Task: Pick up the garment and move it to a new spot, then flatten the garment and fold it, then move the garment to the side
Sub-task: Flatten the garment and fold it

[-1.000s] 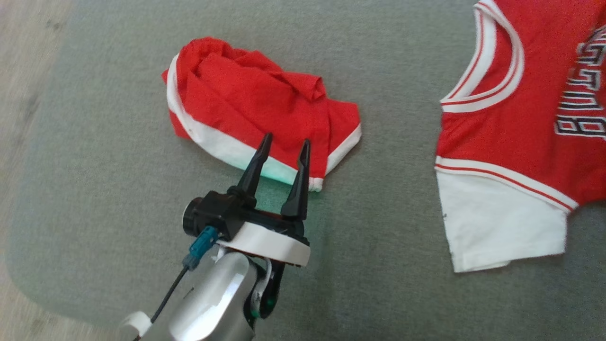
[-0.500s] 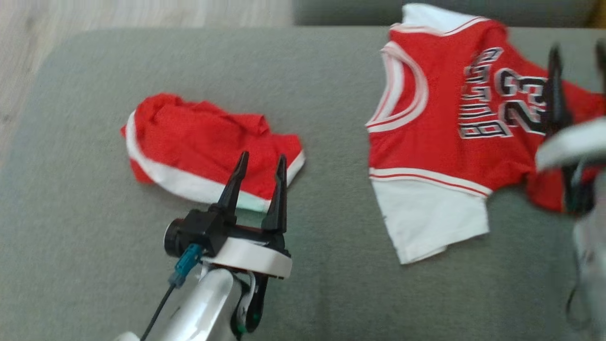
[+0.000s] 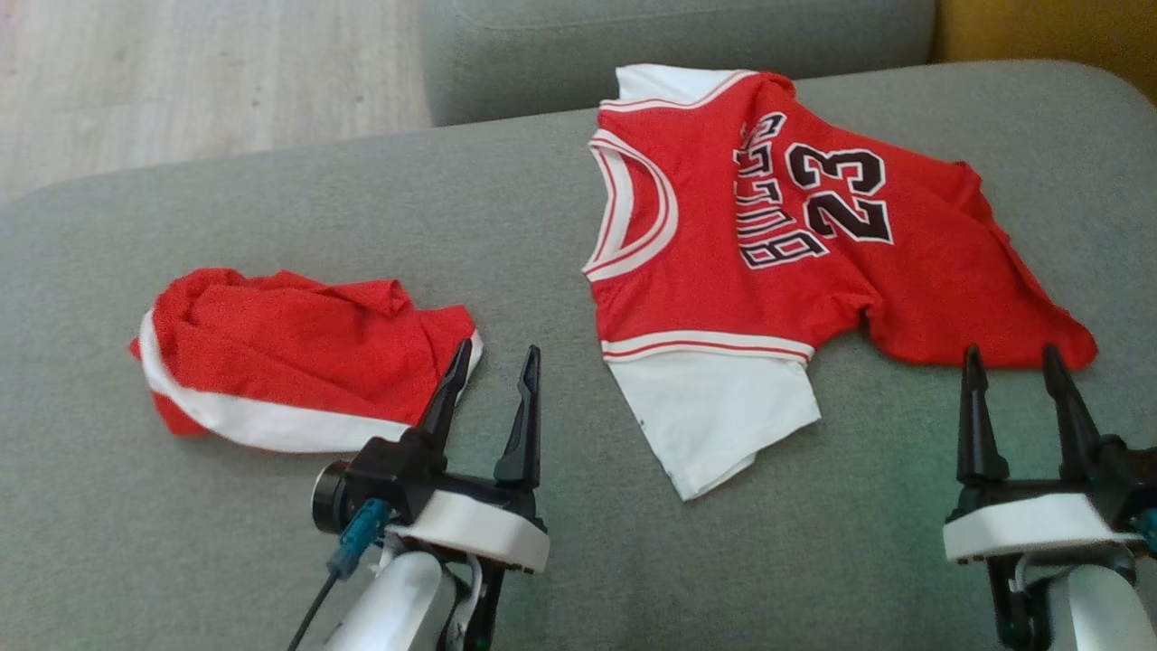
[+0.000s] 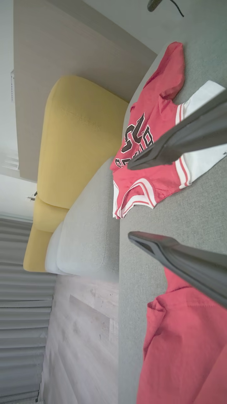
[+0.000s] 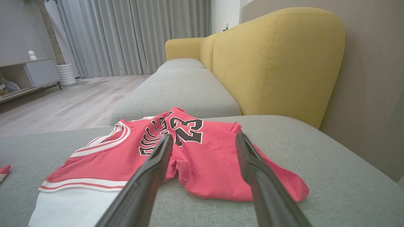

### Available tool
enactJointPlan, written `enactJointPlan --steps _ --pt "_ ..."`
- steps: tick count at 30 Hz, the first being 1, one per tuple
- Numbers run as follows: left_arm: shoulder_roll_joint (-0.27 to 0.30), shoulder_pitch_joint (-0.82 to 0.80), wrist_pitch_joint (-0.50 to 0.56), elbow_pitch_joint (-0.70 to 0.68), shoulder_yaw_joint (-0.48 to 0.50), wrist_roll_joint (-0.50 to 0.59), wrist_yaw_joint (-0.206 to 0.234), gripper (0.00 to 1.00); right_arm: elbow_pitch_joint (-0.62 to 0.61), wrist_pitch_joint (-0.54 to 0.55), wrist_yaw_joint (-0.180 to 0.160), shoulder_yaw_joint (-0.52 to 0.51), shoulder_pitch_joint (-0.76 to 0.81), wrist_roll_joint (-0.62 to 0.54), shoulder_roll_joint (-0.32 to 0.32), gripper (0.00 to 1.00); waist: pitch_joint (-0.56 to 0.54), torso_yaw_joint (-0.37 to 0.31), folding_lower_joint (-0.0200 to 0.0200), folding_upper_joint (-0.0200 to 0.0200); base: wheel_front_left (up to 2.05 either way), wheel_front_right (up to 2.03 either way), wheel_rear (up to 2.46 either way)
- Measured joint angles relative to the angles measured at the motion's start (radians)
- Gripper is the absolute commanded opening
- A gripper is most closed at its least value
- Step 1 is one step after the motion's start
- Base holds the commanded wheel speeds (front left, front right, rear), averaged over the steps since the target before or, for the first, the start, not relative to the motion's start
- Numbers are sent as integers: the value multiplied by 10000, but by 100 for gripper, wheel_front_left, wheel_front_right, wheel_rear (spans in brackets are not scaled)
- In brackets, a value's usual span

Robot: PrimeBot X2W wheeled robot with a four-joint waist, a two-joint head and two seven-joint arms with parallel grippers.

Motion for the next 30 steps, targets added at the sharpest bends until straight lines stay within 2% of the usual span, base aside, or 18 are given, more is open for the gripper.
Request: enactJointPlan --steps 7,10,16,25,30 --pt "4 -221 0 525 -579 -50 -163 100 -387 -2 0 -169 -116 -107 130 100 391 -391 3 0 0 0 0" --pt "4 -616 52 1114 -903 -230 92 100 -495 -2 0 -334 -239 -159 132 100 580 -535 3 0 0 0 0" --pt "2 -1411 920 1908 -1942 -767 163 100 -477 -2 0 -663 -434 -46 136 100 961 -770 3 0 0 0 0" --pt "12 -1645 1929 2389 -3076 -1781 107 100 -322 -4 0 -560 -824 215 138 100 1413 -1176 3 0 0 0 0" --pt "8 -2091 2215 2566 -3323 -1987 201 100 -380 -4 0 -487 -951 297 138 100 1630 -1455 3 0 0 0 0"
